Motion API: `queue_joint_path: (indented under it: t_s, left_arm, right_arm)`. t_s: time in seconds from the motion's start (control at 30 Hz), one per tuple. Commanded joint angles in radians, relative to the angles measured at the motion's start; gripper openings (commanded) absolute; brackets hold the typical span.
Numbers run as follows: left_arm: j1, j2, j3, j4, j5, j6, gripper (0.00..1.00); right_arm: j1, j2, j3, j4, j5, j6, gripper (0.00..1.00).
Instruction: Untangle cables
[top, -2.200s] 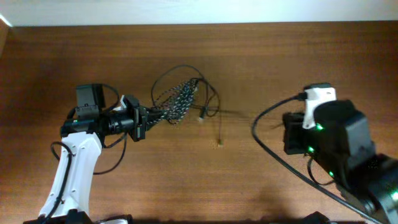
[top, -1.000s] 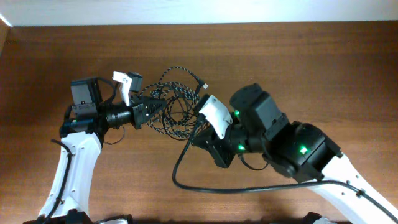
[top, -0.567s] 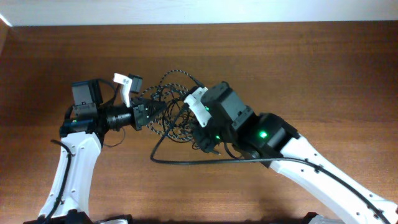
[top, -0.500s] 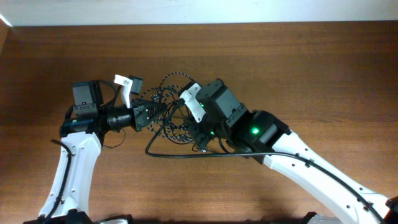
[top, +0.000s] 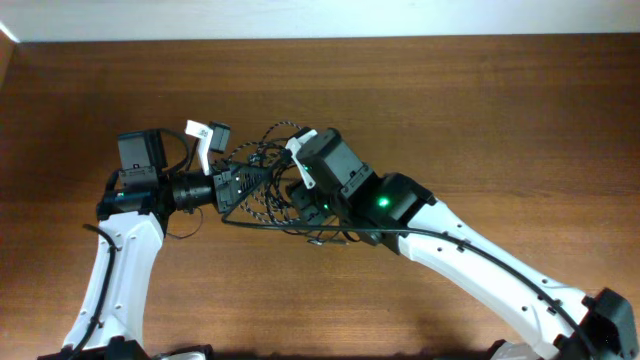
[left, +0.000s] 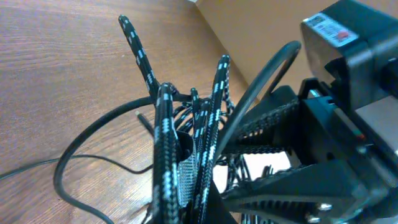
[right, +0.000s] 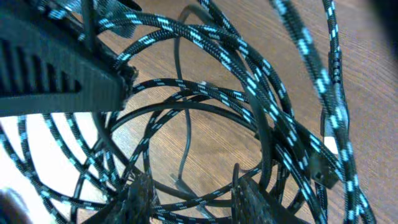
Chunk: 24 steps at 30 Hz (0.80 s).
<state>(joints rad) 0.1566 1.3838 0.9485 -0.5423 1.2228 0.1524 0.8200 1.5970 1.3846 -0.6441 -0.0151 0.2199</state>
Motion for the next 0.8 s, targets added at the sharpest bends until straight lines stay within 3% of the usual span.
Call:
queue_joint_path:
  t_s: [0.0, 0.13, 0.23, 0.37, 0.47, 0.5, 0.53, 0.6, 0.67, 0.7, 0.73, 0.77]
  left_arm:
    - [0.002, -0.015, 0.014, 0.001, 0.016, -0.008, 0.0]
    - [0.002, -0.015, 0.014, -0.018, -0.073, -0.009, 0.0]
    - [0.002, -0.015, 0.014, -0.024, 0.082, -0.008, 0.0]
    - [0.001, -0.015, 0.014, -0.025, 0.134, -0.008, 0.0]
    - [-0.042, -0.015, 0.014, -0.028, 0.162, -0.008, 0.0]
    - [-0.058, -0.015, 0.014, -0.028, 0.161, -0.008, 0.0]
    - [-0.064, -0.015, 0.014, -0.028, 0.119, -0.001, 0.0]
    - [-0.064, -0.015, 0.014, -0.038, -0.182, -0.001, 0.0]
    - [-0.064, -0.015, 0.002, -0.077, -0.632, -0.002, 0.0]
    - [-0.064, -0.014, -0.006, -0.085, -0.752, -0.023, 0.0]
    - [-0.064, -0.01, -0.019, -0.086, -0.882, -0.131, 0.0]
    - [-0.064, -0.004, -0.019, -0.088, -0.914, -0.165, 0.0]
  right_arm:
    - [-0.002, -0.051, 0.007, -0.027, 0.053, 0.042, 0.46]
    - [-0.002, -0.051, 0.007, -0.046, 0.055, 0.076, 0.5]
    - [-0.002, -0.019, 0.006, -0.033, 0.053, 0.077, 0.5]
    - [-0.003, -0.017, 0.006, -0.018, 0.046, 0.077, 0.49]
    - [-0.002, 0.002, 0.006, -0.01, 0.047, 0.077, 0.31]
    - [-0.002, 0.004, 0.006, -0.007, 0.054, 0.077, 0.14]
    - [-0.002, 0.005, 0.006, -0.006, 0.054, 0.076, 0.04]
    - [-0.002, -0.017, 0.007, -0.018, 0.053, 0.076, 0.04]
    - [-0.002, -0.117, 0.007, -0.066, 0.054, 0.073, 0.04]
    - [-0.003, -0.163, 0.007, -0.081, 0.058, 0.073, 0.04]
    - [-0.003, -0.26, 0.007, -0.121, 0.134, 0.073, 0.04]
    - [-0.003, -0.366, 0.007, -0.183, 0.284, 0.073, 0.04]
